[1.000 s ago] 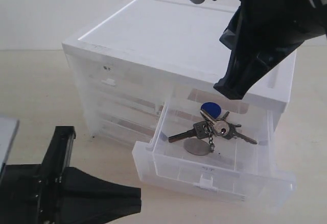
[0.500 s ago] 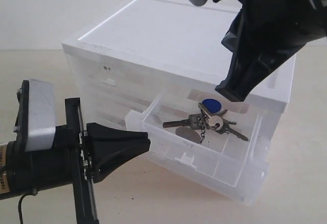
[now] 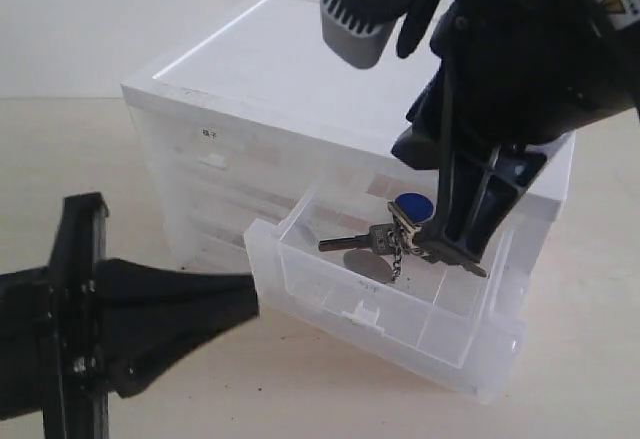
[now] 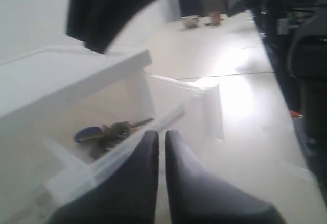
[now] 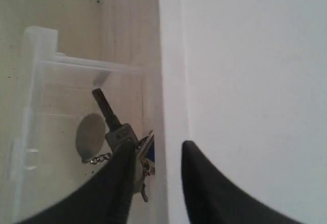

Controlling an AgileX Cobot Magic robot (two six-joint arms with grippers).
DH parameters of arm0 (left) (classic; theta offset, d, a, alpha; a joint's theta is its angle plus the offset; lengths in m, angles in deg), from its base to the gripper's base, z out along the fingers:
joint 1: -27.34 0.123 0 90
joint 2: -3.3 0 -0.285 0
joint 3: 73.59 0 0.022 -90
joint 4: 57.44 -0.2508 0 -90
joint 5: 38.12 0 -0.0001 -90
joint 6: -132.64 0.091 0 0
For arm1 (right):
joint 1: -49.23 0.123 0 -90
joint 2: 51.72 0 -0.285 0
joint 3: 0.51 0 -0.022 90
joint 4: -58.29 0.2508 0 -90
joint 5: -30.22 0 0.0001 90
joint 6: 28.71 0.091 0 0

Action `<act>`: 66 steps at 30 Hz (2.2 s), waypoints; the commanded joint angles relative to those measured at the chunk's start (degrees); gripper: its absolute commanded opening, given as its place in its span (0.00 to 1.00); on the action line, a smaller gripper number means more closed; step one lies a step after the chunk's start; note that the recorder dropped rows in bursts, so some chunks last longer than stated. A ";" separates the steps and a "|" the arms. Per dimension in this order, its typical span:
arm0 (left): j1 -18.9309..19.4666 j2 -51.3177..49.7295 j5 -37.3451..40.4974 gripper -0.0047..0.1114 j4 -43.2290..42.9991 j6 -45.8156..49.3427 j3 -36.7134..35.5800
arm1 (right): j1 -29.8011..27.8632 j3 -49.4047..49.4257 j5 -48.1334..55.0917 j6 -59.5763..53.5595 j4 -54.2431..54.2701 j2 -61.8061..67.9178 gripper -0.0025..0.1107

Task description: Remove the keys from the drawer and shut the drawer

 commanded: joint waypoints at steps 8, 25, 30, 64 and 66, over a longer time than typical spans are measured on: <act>0.02 12.14 9.91 0.08 22.85 5.41 -4.47 | 0.11 -0.77 -0.53 6.65 -2.35 8.59 0.46; 0.02 12.14 10.07 0.08 25.07 7.08 -4.99 | 6.83 -1.18 8.34 8.44 -7.81 6.59 0.46; 0.02 12.14 9.95 0.08 25.07 7.48 -4.99 | 6.72 -1.18 7.72 8.44 -8.70 8.76 0.46; 18.40 -16.66 52.73 0.08 24.31 -1.19 42.35 | -34.34 10.15 -5.86 35.44 -15.29 -10.63 0.02; 18.76 -18.52 50.70 0.08 17.91 -6.90 41.95 | -36.19 9.41 -6.83 34.69 -12.88 -8.10 0.02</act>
